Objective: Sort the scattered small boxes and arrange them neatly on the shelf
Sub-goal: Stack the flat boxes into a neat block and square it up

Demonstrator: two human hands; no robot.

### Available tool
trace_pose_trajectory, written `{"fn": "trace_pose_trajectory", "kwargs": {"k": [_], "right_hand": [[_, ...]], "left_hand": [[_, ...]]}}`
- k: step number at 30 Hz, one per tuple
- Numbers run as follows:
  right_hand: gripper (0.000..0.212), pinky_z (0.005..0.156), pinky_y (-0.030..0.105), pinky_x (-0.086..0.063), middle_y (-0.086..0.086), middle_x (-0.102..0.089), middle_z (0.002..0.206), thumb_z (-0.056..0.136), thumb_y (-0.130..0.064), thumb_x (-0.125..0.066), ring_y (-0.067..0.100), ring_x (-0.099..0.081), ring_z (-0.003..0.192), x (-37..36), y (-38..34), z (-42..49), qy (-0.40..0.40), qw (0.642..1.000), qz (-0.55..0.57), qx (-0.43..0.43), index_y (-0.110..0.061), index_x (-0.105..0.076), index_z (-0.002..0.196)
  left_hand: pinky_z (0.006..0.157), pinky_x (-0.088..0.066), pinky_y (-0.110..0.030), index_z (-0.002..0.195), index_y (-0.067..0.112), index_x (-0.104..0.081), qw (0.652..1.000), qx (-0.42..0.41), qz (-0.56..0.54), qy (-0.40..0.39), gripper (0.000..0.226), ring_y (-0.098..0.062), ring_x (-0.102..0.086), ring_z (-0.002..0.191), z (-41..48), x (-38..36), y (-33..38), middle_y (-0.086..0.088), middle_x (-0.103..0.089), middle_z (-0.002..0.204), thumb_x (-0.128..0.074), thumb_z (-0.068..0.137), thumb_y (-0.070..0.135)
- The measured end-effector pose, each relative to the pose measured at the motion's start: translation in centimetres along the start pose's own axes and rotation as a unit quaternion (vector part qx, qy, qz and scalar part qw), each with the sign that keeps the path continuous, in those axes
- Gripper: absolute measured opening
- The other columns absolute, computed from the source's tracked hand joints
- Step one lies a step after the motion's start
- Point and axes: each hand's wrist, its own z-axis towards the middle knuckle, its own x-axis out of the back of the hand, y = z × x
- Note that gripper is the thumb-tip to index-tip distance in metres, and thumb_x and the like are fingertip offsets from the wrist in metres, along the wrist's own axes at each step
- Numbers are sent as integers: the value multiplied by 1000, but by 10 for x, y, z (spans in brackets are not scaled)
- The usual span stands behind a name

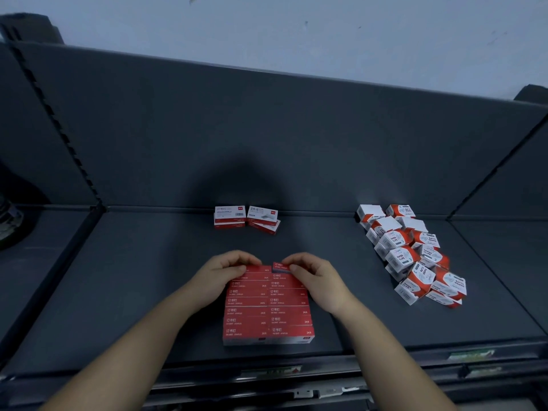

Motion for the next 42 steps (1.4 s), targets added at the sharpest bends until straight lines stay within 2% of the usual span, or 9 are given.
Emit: {"fn": "trace_pose_trajectory", "kwargs": {"k": [9, 15, 24, 26, 29, 32, 36, 39, 42], "right_hand": [[18, 78, 20, -53, -3, -71, 97, 97, -9, -56, 5, -66, 86, 1, -5, -1, -25, 999, -16, 18, -21, -70, 98], [13, 77, 21, -53, -4, -72, 93, 97, -14, -59, 6, -66, 84, 6, -9, 8, -58, 998, -21, -2, -18, -71, 98], [13, 89, 19, -50, -3, -72, 102, 95, -11, -60, 9, -66, 98, 16, -20, 48, -2, 998, -70, 3, -17, -70, 101], [15, 91, 25, -51, -2, -71, 104, 94, -11, -62, 12, -65, 98, 14, -20, 60, 10, 996, -92, -4, -23, -67, 102], [27, 88, 24, -46, 0, -64, 119, 93, -13, -62, 13, -60, 102, 10, -23, 80, 53, 991, -124, -17, -20, -60, 118], [46, 94, 18, -34, 2, -54, 134, 93, -21, -62, 15, -50, 123, 4, -31, 95, 85, 978, -191, -13, -13, -49, 137], [55, 98, 14, -26, 1, -42, 148, 96, -25, -60, 16, -42, 134, -4, -33, 107, 38, 968, -246, 7, -17, -40, 146], [49, 97, 13, -29, 3, -47, 143, 95, -21, -61, 16, -47, 128, -9, -29, 110, 21, 962, -269, 32, -18, -46, 142], [42, 94, 18, -36, 2, -54, 136, 93, -21, -64, 18, -53, 120, -8, -26, 110, 44, 960, -273, 39, -17, -53, 134]], "left_hand": [[76, -53, -21, 105, 17, -72, 1000, -3, -9, 20, 29, -12, -69, 90, -3, 1, -3, 0, -73, 104, -45, 101, 8], [79, -51, -18, 108, 18, -70, 1000, 9, -7, 15, 29, -12, -68, 101, 3, 7, 0, 2, -73, 107, -46, 99, 4], [95, -49, -22, 122, 19, -64, 996, 9, 3, -94, 31, -7, -64, 112, 10, 27, 9, 5, -70, 119, -49, 98, 5], [91, -49, -24, 115, 21, -66, 999, -1, -6, -31, 28, -11, -66, 107, 20, 34, 13, 3, -72, 114, -52, 97, 6], [88, -51, -28, 100, 22, -66, 983, -24, 15, 180, 21, -17, -64, 97, 44, 48, 13, 1, -70, 103, -59, 93, 4], [90, -47, -27, 112, 16, -62, 951, -2, 92, 296, 22, -15, -60, 101, 67, 63, 14, -1, -63, 110, -66, 90, 12], [94, -39, -23, 131, 13, -56, 941, 26, 237, 240, 46, -17, -53, 112, 89, 70, 19, -8, -50, 129, -69, 88, 24], [93, -39, -23, 128, 11, -61, 920, 15, 326, 218, 48, -21, -54, 111, 97, 69, 18, -8, -50, 126, -73, 85, 27], [97, -44, -33, 126, 13, -63, 910, 11, 353, 219, 49, -21, -54, 108, 98, 71, 11, -7, -51, 120, -76, 82, 30]]}}
